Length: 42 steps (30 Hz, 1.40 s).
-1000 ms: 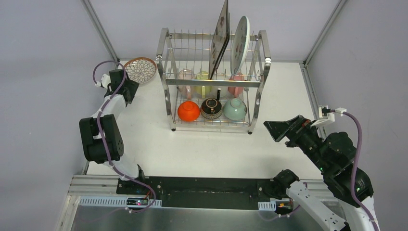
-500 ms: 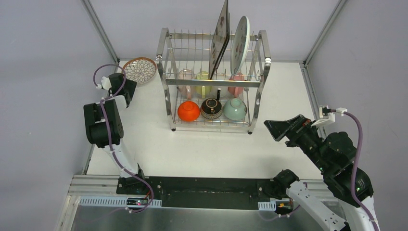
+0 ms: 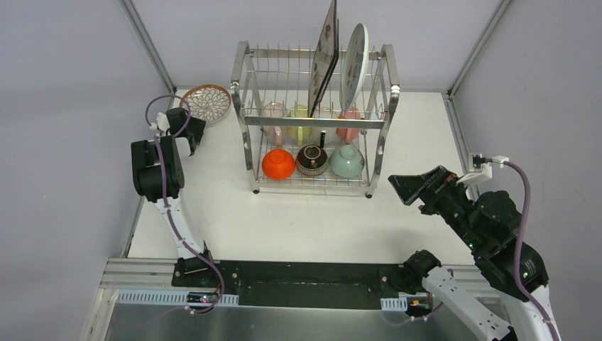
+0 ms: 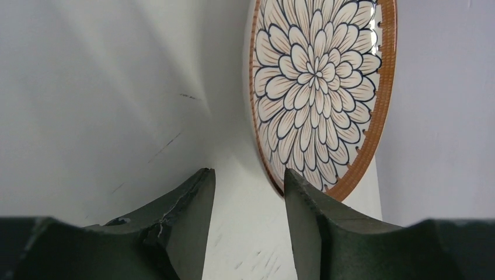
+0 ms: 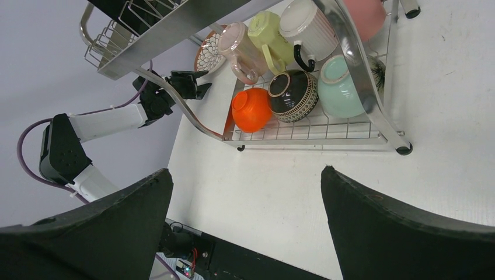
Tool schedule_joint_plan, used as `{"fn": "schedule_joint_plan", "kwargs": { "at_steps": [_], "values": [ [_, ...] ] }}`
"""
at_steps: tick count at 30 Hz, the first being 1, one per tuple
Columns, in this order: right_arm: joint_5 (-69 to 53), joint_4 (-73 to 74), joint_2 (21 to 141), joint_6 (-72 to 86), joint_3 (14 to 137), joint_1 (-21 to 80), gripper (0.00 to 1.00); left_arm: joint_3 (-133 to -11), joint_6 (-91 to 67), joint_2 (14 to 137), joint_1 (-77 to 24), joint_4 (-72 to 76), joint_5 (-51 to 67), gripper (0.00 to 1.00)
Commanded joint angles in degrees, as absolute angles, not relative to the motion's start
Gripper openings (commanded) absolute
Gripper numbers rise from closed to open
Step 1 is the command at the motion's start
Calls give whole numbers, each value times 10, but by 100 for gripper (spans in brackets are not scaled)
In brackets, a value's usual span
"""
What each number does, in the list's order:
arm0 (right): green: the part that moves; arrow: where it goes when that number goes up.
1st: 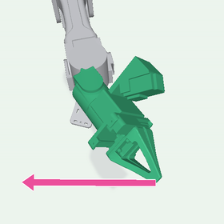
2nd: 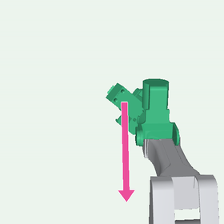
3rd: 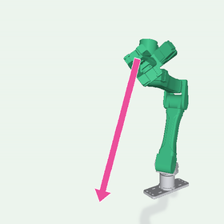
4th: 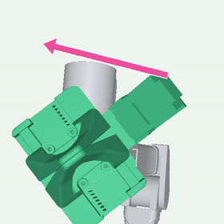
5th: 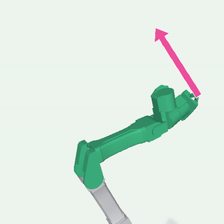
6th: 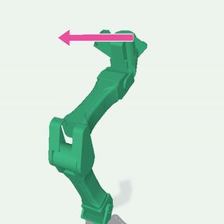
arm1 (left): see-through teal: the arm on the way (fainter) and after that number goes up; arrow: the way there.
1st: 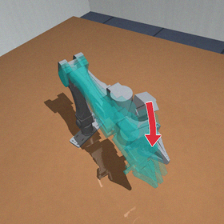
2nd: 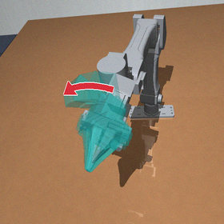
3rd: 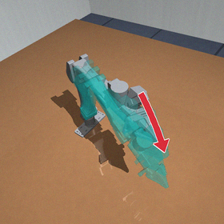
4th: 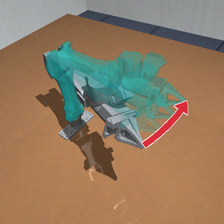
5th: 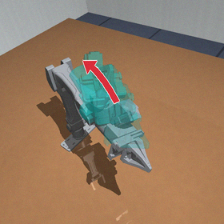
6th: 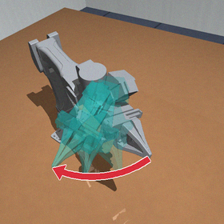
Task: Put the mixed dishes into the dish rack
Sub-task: Move the plate to the center of the board.
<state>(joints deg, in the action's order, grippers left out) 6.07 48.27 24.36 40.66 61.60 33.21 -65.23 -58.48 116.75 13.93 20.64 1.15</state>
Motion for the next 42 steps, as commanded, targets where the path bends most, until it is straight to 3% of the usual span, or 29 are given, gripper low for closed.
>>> {"fn": "schedule_joint_plan", "kwargs": {
  "at_steps": [1, 14, 20, 36, 42],
  "values": [
    [79, 461, 260, 411, 624, 334, 100, -684, -599, 1188, 141, 229, 32, 46],
    [67, 462, 260, 426, 619, 334, 100, -678, -603, 1151, 140, 161, 18, 22],
    [74, 469, 239, 429, 612, 334, 100, -649, -618, 1101, 141, 116, -16, 3],
    [79, 495, 200, 430, 614, 334, 100, -572, -627, 913, 135, -60, -145, 0],
    [73, 499, 190, 435, 617, 334, 100, -511, -660, 829, 133, -114, -127, 0]
  ]
}}
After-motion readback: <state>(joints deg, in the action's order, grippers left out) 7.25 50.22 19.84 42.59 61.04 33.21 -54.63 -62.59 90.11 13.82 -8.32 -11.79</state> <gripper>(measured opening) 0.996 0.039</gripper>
